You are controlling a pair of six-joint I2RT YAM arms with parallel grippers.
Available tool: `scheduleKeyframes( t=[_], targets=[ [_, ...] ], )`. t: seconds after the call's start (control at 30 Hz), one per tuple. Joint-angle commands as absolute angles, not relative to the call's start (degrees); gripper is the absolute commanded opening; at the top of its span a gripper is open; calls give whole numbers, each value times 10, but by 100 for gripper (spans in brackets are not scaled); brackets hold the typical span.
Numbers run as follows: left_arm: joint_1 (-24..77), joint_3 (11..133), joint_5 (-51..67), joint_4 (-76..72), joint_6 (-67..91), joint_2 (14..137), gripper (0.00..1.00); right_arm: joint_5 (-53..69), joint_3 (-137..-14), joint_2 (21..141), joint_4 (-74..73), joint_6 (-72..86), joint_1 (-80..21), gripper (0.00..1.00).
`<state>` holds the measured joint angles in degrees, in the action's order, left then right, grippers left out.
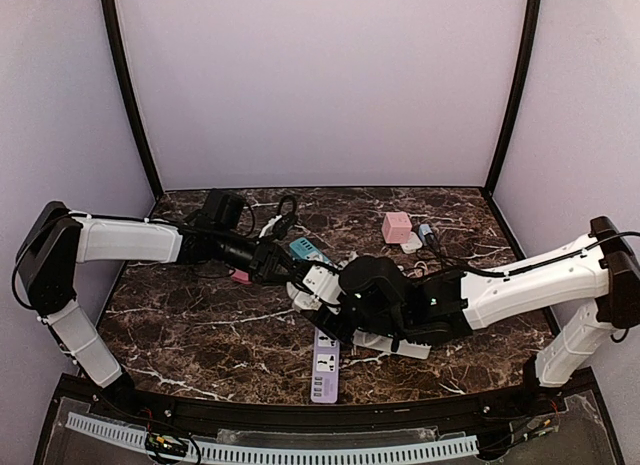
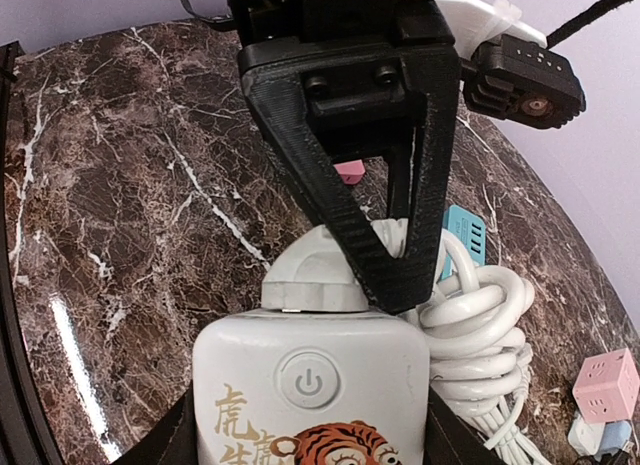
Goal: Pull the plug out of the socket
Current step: Remove the plug from the socket.
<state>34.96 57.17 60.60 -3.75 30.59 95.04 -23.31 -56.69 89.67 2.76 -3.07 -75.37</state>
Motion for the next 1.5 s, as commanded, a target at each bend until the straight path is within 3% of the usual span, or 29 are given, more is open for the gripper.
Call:
scheduleKeyframes(
  t=[0.0,0.1,0.7,1.2,1.47],
  targets=[
    [352,571,618,-38,295,950,14,-278,-596,892,84,-31,-759,0],
    [352,571,619,-38,288,945,1,-284,-594,893,79,-25,-757,0],
    [352,574,624,-30,249,914,1,-92,-512,815,116,66,-675,0],
    [328,584,600,15,235,919,1,-262,-529,830,67,-43,-770,0],
    [323,584,597,17,234,921,1,-287,-531,836,68,-42,-779,0]
  ],
)
